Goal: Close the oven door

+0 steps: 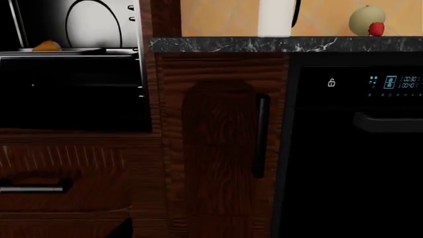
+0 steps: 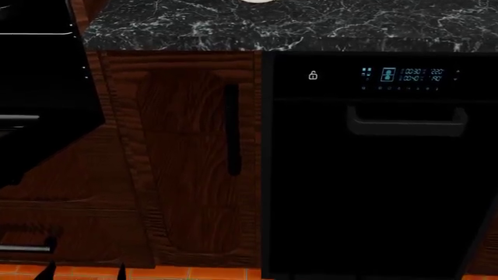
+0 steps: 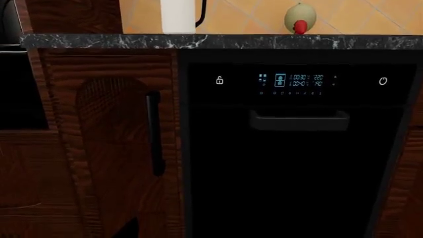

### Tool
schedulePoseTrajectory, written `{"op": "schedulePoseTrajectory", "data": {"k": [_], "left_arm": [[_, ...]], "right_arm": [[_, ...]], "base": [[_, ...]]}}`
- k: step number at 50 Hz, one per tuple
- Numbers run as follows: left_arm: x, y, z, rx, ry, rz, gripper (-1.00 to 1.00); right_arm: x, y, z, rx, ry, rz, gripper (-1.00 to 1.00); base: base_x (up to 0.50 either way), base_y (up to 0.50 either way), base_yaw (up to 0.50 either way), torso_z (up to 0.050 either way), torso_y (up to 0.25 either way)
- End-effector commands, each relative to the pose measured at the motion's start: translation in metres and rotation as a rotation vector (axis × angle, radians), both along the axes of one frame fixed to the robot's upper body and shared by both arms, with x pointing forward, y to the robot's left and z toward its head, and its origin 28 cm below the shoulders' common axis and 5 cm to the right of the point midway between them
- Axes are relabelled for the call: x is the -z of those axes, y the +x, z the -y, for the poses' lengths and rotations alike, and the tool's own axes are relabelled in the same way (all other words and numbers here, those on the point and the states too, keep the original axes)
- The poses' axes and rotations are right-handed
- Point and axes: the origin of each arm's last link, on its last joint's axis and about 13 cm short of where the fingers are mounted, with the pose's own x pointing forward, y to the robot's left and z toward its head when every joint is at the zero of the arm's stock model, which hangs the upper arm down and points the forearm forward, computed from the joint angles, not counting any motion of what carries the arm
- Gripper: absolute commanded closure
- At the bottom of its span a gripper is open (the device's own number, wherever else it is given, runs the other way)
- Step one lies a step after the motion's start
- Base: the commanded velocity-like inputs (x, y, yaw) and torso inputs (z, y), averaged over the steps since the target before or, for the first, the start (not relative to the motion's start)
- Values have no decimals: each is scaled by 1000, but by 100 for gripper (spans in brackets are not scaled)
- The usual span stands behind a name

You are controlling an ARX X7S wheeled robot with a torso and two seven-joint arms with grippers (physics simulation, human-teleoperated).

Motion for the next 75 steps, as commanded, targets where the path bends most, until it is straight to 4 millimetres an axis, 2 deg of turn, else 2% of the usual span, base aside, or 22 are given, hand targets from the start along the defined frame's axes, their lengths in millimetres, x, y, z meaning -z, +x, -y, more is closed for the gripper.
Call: {"op": "schedulePoseTrajectory", "data": {"k": [1,75], "left_arm": [[0,0,0,0,0,-1,-100],[0,1,0,-8,5,-7,-100]], "right_arm": [[0,0,0,0,0,0,-100],[1,2,0,22,-38,-17,-100]], "base": [[0,0,0,-46,0],[0,0,0,-41,-1]]}}
